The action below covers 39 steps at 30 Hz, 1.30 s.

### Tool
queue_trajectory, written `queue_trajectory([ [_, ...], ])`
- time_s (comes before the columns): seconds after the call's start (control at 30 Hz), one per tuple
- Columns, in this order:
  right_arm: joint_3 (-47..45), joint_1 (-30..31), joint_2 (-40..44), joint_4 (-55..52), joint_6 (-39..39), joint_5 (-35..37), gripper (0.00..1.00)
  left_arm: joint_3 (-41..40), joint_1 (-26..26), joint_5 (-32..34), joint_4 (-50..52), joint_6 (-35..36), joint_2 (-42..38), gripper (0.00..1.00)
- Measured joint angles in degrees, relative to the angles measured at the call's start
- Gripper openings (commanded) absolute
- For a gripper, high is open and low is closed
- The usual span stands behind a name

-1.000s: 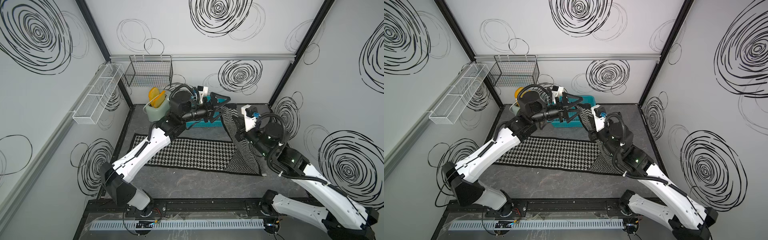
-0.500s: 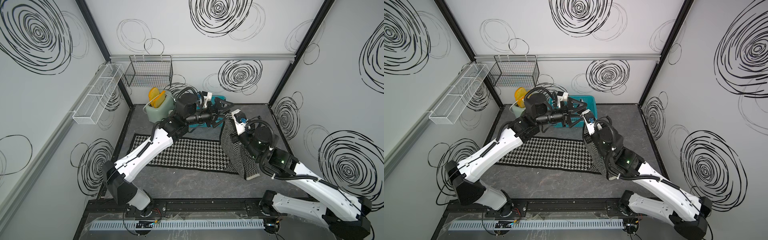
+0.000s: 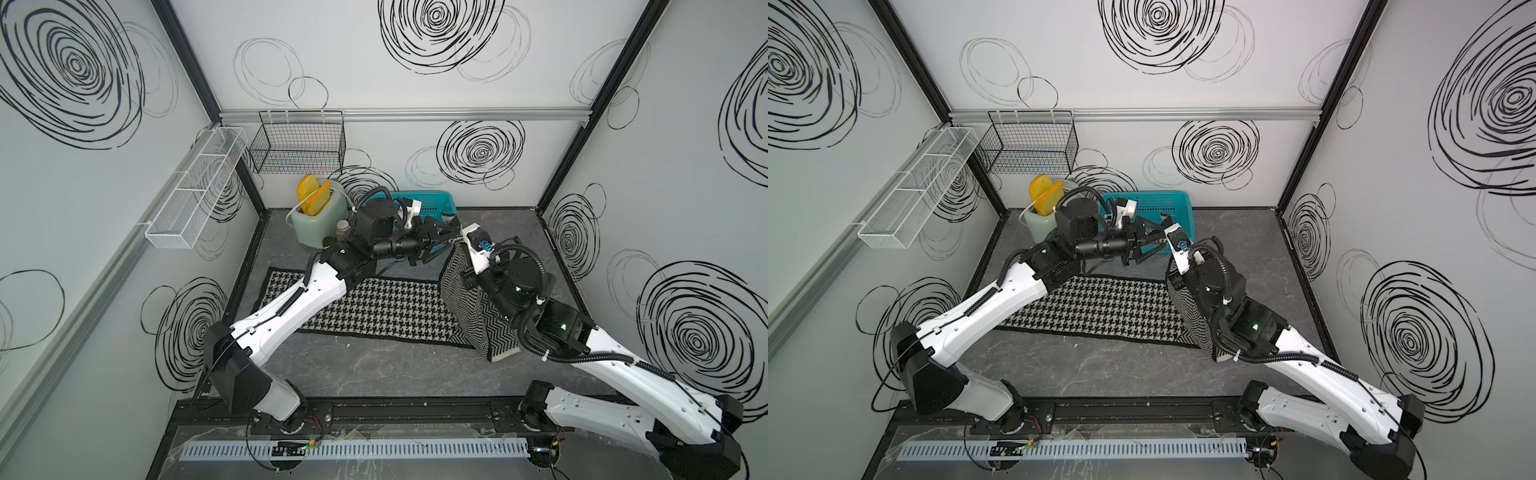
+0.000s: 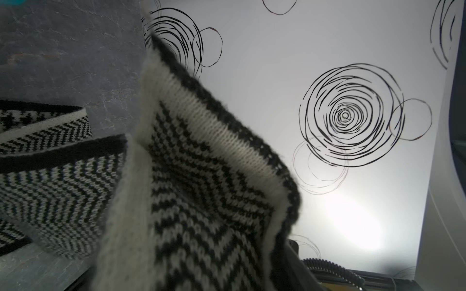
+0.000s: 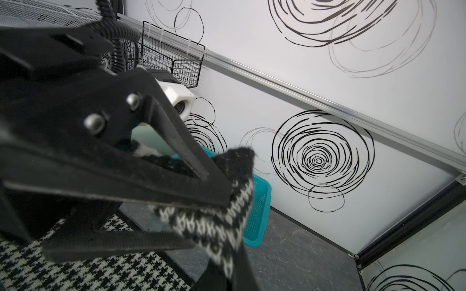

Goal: Roll up the scarf and place it into the basket
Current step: Flatten out the scarf at the center of the board.

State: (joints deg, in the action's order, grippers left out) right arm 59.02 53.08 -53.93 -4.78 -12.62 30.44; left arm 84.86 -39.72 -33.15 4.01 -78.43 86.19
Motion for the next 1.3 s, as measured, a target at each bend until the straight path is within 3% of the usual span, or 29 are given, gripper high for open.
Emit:
queue_trajectory([
  [0.1, -0.04, 0.13, 0.07, -0.04, 0.04, -0.07, 0.0, -0.24, 0.74, -0.04, -0.63, 0.17, -0.31, 0.34],
  [0.13, -0.13, 0.24, 0.17, -0.04, 0.11, -0.2, 0.0, -0.24, 0.98, -0.09, -0.9, 0.24, -0.31, 0.25],
  [0.17, -0.24, 0.35, 0.31, -0.09, 0.17, -0.42, 0.01, -0.24, 1.36, -0.15, -1.11, 0.37, -0.31, 0.08],
  [0.2, -0.46, 0.44, 0.52, -0.15, 0.26, -0.72, 0.03, -0.24, 1.75, -0.37, -1.14, 0.61, -0.31, 0.0],
  [0.33, -0.85, 0.74, 1.05, -0.57, 0.72, -2.34, 0.12, -0.24, 3.72, -2.03, -1.64, 1.62, -0.31, 0.0],
  [0.47, -0.83, 0.85, 1.14, -1.25, 2.32, -4.28, 0.56, 0.74, 6.62, -4.26, -0.02, 4.94, -0.22, 0.0],
  [0.6, 0.9, -0.63, 1.44, -4.9, 6.88, -8.85, 0.71, 6.64, 11.61, -6.05, 5.88, 12.83, 0.81, 0.0],
  [0.73, 5.92, -11.02, 1.38, -10.78, 14.71, -19.54, 0.73, 8.48, 17.68, -9.42, 8.87, 22.18, -0.09, 0.0],
  [0.9, 10.54, -36.11, 0.26, -19.45, 25.0, -33.92, 0.73, 8.57, 22.56, -7.67, 19.8, 37.77, -2.49, 0.0],
  [0.97, 10.03, -42.95, -0.76, -22.53, 27.61, -37.16, 0.73, 7.52, 22.6, -6.38, 22.69, 42.49, -4.33, 0.0],
  [1.13, 3.89, -45.0, -5.2, -26.23, 31.08, -43.67, 0.73, -0.87, 23.8, -4.87, 25.16, 48.96, -10.49, 0.0],
  [1.3, -3.3, -45.62, -9.33, -28.89, 31.93, -45.97, 0.76, -2.75, 24.55, -3.65, 26.62, 52.0, -11.56, 0.0],
])
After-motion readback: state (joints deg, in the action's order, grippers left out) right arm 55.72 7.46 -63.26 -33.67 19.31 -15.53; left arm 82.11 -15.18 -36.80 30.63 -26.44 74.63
